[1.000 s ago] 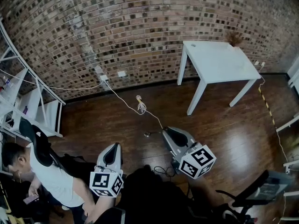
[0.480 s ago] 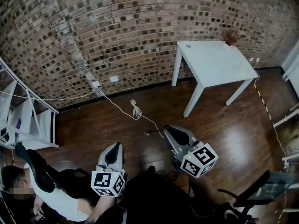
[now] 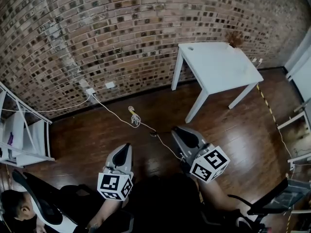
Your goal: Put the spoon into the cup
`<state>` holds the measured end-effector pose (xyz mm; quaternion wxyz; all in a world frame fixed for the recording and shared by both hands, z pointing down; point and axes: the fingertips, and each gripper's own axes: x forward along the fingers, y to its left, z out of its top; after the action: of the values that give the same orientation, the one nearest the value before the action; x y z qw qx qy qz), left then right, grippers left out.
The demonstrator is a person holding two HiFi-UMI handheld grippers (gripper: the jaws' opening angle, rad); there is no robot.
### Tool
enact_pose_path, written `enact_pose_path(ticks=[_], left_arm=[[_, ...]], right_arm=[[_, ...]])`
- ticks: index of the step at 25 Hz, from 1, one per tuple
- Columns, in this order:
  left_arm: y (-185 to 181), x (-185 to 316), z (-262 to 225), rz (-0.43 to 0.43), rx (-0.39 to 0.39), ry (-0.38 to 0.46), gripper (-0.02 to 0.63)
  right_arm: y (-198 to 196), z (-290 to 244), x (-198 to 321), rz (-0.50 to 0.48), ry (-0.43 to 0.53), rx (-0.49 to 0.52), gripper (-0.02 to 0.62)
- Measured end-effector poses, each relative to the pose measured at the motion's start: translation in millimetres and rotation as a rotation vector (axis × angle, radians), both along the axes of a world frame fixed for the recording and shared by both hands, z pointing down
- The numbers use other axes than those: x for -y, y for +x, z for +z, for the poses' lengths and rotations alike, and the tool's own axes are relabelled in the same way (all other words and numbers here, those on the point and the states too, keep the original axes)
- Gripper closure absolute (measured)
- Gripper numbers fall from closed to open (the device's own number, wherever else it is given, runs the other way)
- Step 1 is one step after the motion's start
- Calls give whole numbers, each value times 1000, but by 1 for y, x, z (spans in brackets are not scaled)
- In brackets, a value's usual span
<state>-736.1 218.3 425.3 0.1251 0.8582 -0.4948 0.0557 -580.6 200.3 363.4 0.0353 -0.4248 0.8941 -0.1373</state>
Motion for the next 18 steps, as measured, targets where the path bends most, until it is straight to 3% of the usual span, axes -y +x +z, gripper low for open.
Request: enact_pose_path(ticks=[6, 10, 18], left_arm=[[14, 17, 0, 24, -11, 17, 612], [24, 34, -6, -15, -11, 35, 612], [78, 54, -12, -42, 15, 36, 612]], right_arm=[[16, -2, 17, 27, 8, 1, 549], [24, -5, 30, 2, 21, -2, 549], [73, -7, 55, -45, 28, 7, 549]])
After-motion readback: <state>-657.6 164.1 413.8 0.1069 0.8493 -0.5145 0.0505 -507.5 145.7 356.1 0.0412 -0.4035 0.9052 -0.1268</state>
